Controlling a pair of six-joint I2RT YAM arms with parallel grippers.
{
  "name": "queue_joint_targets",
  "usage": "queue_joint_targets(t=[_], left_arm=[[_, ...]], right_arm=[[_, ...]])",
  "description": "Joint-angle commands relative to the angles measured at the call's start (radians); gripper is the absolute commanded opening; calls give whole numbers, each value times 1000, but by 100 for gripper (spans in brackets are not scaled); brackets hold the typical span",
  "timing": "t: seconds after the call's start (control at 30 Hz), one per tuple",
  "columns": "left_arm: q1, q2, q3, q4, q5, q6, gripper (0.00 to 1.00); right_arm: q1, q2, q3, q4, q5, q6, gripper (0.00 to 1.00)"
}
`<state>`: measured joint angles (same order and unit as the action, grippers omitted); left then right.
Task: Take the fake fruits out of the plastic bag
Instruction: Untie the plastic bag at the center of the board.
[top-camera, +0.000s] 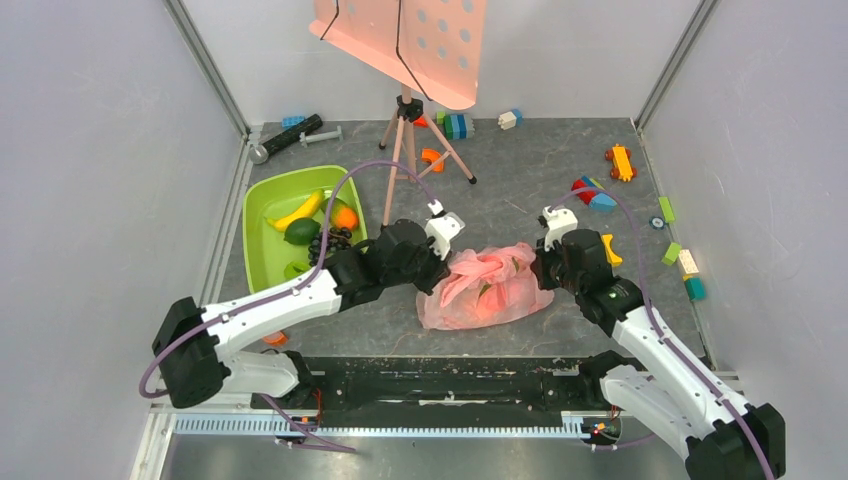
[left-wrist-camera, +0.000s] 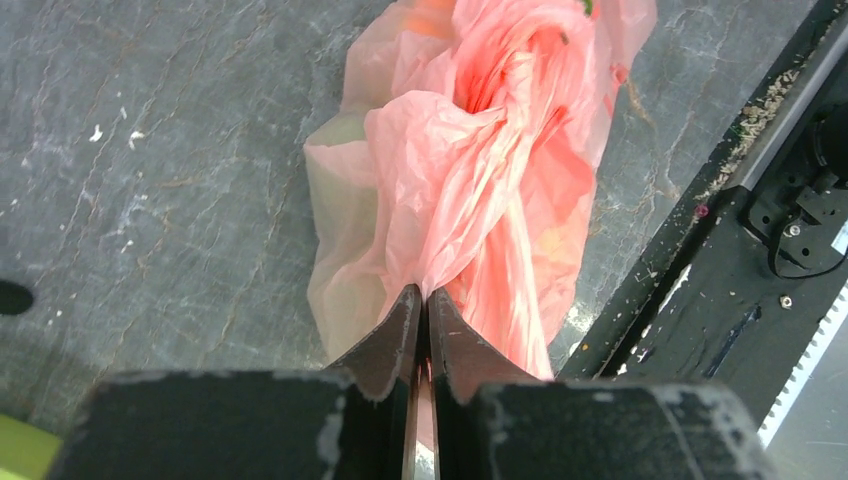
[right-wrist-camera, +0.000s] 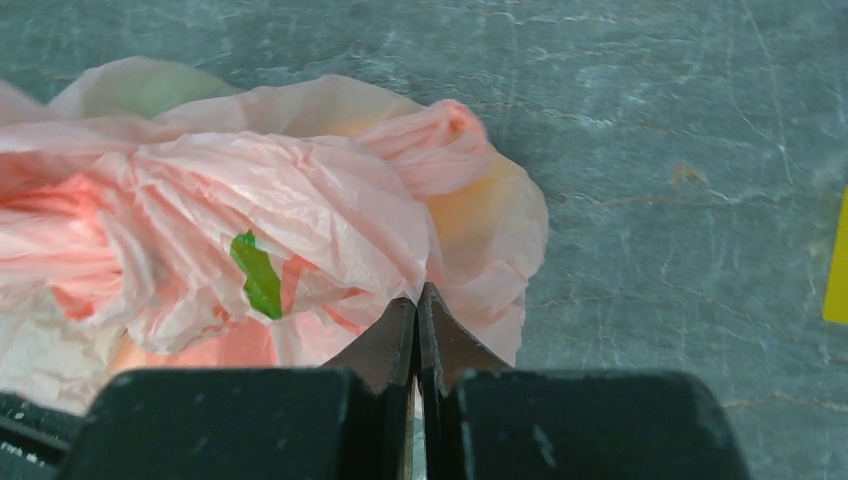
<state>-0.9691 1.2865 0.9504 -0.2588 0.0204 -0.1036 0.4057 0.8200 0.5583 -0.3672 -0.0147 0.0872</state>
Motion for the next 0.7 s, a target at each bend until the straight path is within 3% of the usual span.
queue_joint_targets(t=[0.0, 0.23, 0.57, 0.6, 0.67], left_arm=[[-2, -83, -54, 45, -78, -57, 10], [-2, -173, -134, 33, -183, -104, 9], [3, -338, -182, -43, -356, -144, 11], [4, -348, -183, -42, -355, -137, 13], [3, -361, -179, -39, -342, -118, 26]], right_arm=[[-4, 13, 20, -9, 153, 85, 0], [-6, 21, 11, -8, 224, 156, 0], [-13, -29, 4, 0, 200, 159, 3], [-13, -43, 7, 10, 174, 140, 7], [-12, -77, 6, 45, 89, 79, 25]])
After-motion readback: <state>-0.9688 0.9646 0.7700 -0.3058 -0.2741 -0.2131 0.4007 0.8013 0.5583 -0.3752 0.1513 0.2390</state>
